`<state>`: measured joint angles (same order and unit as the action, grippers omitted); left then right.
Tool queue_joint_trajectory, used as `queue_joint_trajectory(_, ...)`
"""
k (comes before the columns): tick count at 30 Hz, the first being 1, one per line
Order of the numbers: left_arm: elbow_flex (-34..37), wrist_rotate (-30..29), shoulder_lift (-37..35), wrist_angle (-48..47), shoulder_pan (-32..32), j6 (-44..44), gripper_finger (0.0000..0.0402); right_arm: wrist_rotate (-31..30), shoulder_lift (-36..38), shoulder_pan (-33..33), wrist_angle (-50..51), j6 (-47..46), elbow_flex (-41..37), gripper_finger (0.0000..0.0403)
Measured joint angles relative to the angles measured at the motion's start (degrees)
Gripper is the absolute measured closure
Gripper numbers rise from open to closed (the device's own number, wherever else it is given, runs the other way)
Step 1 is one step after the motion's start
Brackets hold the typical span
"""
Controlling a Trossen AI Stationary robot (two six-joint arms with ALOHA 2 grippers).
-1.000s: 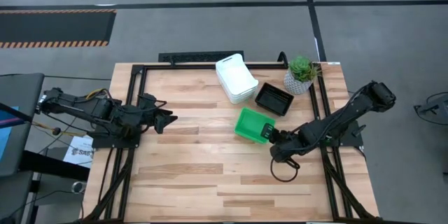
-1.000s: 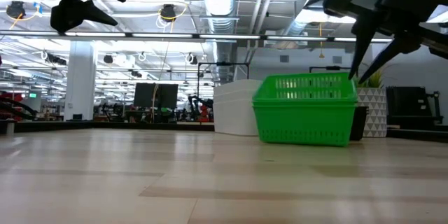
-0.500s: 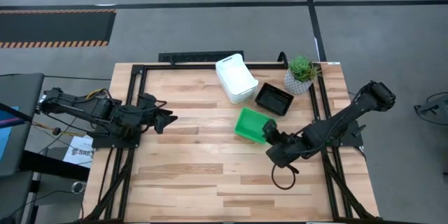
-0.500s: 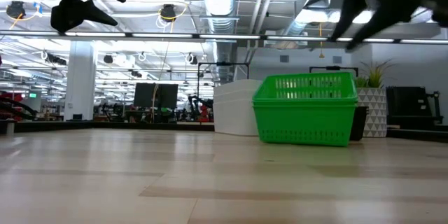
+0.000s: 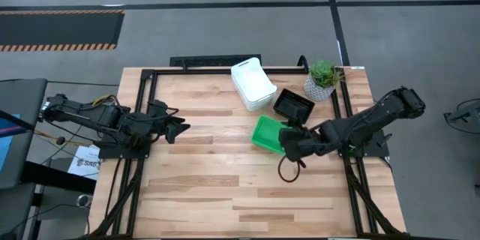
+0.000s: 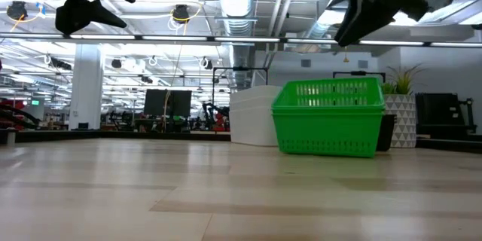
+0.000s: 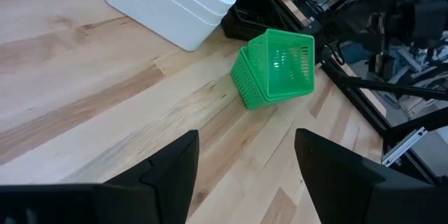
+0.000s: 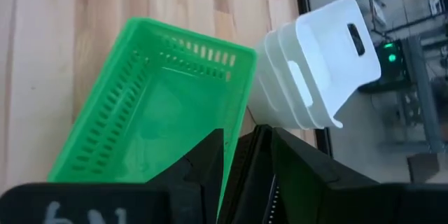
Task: Stack baskets by color
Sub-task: Stack the left green bin on the stacked green bin
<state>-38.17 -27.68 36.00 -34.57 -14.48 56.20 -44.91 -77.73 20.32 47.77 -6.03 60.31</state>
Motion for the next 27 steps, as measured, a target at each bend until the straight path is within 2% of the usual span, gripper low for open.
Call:
queue_joint_trajectory(7, 0.0, -1.1, 0.0, 0.0, 0.0, 0.0, 0.0178, 1.7, 0.0, -3.2, -1.3, -1.7, 0.0, 0.0254)
queue_joint_trajectory(12, 0.0, -4.2, 0.0, 0.0, 0.0, -0.9, 0.0178, 2.4, 0.0, -6.1, -3.1, -1.2, 0.0, 0.0223)
queue_joint_trajectory(19, 0.0, -4.5, 0.0, -0.7, 0.0, -2.6, 0.0178, 2.4, 0.0, -10.4, -5.4, -1.4, 0.0, 0.0180)
queue_joint_trajectory(27, 0.0, -5.1, 0.0, -0.7, 0.0, -4.5, 0.0178, 3.9, 0.0, -12.2, -5.4, -1.5, 0.0, 0.0177)
